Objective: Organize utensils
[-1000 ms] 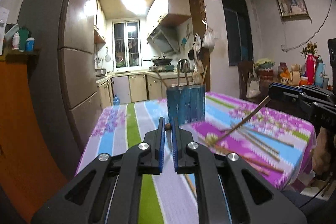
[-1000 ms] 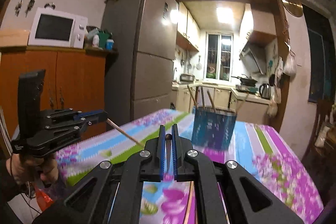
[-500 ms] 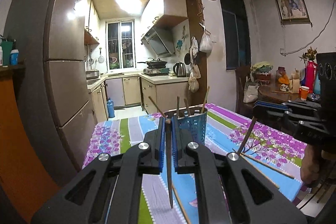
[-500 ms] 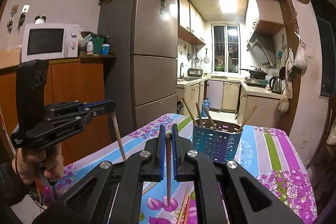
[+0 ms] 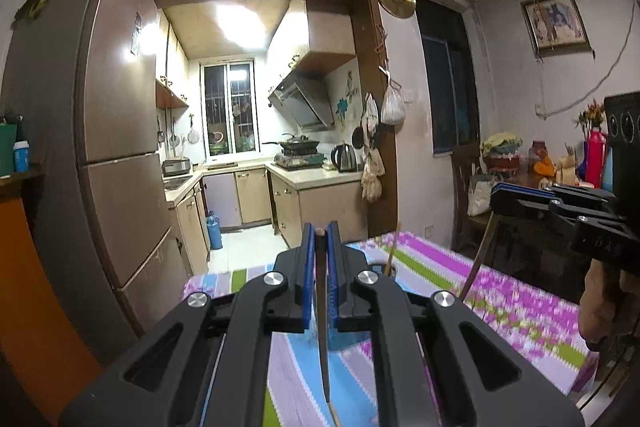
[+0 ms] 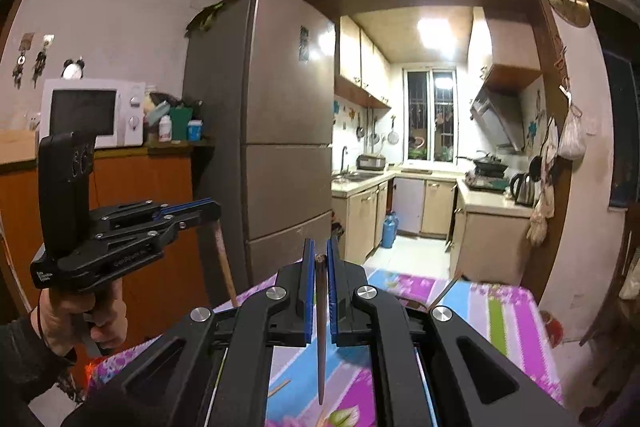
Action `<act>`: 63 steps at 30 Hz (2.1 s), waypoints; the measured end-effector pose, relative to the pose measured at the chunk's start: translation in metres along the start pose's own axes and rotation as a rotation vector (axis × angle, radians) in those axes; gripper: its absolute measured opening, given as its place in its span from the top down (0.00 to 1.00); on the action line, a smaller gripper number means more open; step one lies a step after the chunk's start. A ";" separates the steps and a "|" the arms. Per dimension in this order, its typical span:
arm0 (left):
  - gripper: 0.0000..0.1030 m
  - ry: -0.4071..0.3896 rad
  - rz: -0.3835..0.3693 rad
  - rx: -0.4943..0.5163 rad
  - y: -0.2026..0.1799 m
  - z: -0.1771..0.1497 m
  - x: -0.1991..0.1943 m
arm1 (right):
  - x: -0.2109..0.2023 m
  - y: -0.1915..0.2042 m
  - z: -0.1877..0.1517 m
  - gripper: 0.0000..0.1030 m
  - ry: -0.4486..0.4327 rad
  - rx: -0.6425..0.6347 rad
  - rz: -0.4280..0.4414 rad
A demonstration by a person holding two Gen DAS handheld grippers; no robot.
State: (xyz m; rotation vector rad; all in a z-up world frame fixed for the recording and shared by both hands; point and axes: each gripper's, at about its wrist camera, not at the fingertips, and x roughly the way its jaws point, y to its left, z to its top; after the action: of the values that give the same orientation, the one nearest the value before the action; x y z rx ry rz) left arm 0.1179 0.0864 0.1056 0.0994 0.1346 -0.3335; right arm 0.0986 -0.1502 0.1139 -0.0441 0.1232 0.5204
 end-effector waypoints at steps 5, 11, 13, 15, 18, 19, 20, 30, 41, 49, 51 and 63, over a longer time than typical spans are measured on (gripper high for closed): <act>0.95 -0.044 0.003 -0.026 0.006 0.036 0.010 | 0.004 -0.028 0.037 0.93 -0.032 -0.010 -0.047; 0.95 -0.088 0.011 -0.041 0.007 0.072 0.034 | 0.030 -0.067 0.072 0.93 -0.042 -0.023 -0.094; 0.95 -0.102 0.015 -0.042 0.006 0.081 0.046 | 0.040 -0.077 0.080 0.93 -0.042 -0.021 -0.098; 0.95 -0.112 0.017 -0.046 0.006 0.088 0.057 | 0.053 -0.089 0.090 0.93 -0.045 -0.021 -0.103; 0.95 -0.116 0.019 -0.053 0.007 0.092 0.078 | 0.076 -0.101 0.096 0.93 -0.039 -0.019 -0.103; 0.95 -0.115 0.022 -0.054 0.007 0.092 0.087 | 0.085 -0.104 0.097 0.93 -0.037 -0.016 -0.099; 0.95 -0.110 0.023 -0.056 0.007 0.092 0.096 | 0.091 -0.107 0.097 0.93 -0.034 -0.013 -0.096; 0.95 -0.032 0.009 -0.080 0.009 0.059 0.166 | 0.158 -0.131 0.059 0.93 0.038 0.036 -0.071; 0.95 0.023 -0.002 -0.087 0.011 0.038 0.201 | 0.190 -0.142 0.027 0.93 0.101 0.065 -0.054; 0.79 0.038 -0.005 -0.083 0.010 0.038 0.204 | 0.197 -0.138 0.021 0.80 0.122 0.068 -0.020; 0.63 0.022 0.010 -0.086 0.010 0.040 0.202 | 0.190 -0.138 0.023 0.70 0.105 0.078 -0.018; 0.37 -0.031 0.070 -0.007 -0.014 0.030 0.104 | 0.061 -0.116 0.024 0.61 0.008 0.080 -0.001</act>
State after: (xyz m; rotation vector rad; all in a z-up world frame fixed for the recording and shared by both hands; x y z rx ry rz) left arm 0.2146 0.0365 0.1187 0.0915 0.1009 -0.2650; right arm 0.2113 -0.2185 0.1310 0.0320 0.1514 0.5137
